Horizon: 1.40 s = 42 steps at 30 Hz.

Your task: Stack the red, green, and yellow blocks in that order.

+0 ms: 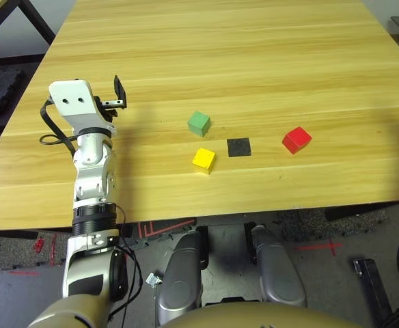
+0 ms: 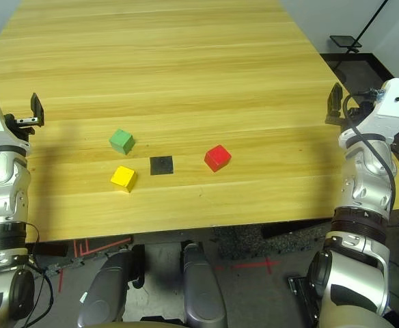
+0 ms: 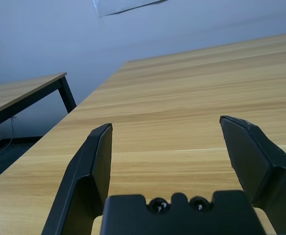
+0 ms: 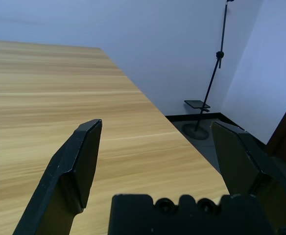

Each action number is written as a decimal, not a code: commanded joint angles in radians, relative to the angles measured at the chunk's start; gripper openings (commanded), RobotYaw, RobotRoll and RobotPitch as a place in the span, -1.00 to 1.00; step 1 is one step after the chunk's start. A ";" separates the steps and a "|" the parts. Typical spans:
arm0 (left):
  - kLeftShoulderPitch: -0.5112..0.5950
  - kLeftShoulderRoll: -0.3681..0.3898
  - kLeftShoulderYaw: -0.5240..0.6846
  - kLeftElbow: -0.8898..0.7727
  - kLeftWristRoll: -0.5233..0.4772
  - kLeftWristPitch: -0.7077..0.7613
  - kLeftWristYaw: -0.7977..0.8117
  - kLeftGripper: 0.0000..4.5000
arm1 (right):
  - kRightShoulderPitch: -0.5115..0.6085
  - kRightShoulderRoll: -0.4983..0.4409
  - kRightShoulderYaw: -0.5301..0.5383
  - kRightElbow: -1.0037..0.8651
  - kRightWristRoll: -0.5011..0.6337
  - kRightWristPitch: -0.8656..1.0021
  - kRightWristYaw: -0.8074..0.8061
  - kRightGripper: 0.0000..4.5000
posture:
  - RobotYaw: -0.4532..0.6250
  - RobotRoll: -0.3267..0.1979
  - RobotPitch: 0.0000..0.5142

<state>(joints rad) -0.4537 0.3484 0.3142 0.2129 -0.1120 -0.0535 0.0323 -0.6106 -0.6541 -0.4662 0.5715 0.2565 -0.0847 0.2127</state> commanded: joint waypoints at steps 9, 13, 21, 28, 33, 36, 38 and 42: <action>0.016 0.009 0.013 -0.013 -0.004 0.001 -0.009 0.98 | 0.000 0.002 0.016 -0.023 0.008 0.015 0.014 1.00 | 0.19 0.35 -0.02; 0.024 0.003 0.011 -0.025 -0.011 -0.007 -0.019 0.98 | -0.013 -0.010 0.027 -0.060 0.021 0.071 0.047 1.00 | 0.22 0.29 -0.09; 0.067 0.022 -0.030 -0.158 -0.191 0.063 -0.277 0.98 | -0.006 0.026 0.057 -0.221 0.087 0.270 0.107 1.00 | 0.28 0.28 -0.06; 0.115 0.160 -0.070 -0.217 -0.349 0.186 -0.630 0.98 | 0.063 0.057 0.150 -0.462 0.170 0.544 0.184 1.00 | 0.29 0.24 -0.03; 0.060 0.217 -0.080 -0.108 -0.370 0.180 -0.791 0.98 | 0.102 0.056 0.222 -0.613 0.220 0.701 0.241 1.00 | 0.29 0.20 -0.03; 0.005 0.234 -0.110 -0.077 -0.394 0.196 -0.902 0.98 | 0.110 0.057 0.277 -0.679 0.235 0.765 0.283 1.00 | 0.29 0.19 -0.05; -0.017 0.243 -0.123 -0.075 -0.409 0.216 -0.961 0.98 | 0.118 0.059 0.301 -0.711 0.237 0.786 0.299 1.00 | 0.30 0.20 -0.06; -0.043 0.261 -0.153 -0.081 -0.432 0.251 -1.069 0.98 | 0.139 0.051 0.332 -0.751 0.241 0.817 0.331 1.00 | 0.31 0.20 -0.08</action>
<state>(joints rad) -0.4969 0.5968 0.1822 0.1327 -0.5275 0.1747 -0.9904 -0.4901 -0.5955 -0.1506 -0.1519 0.4908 0.7110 0.5290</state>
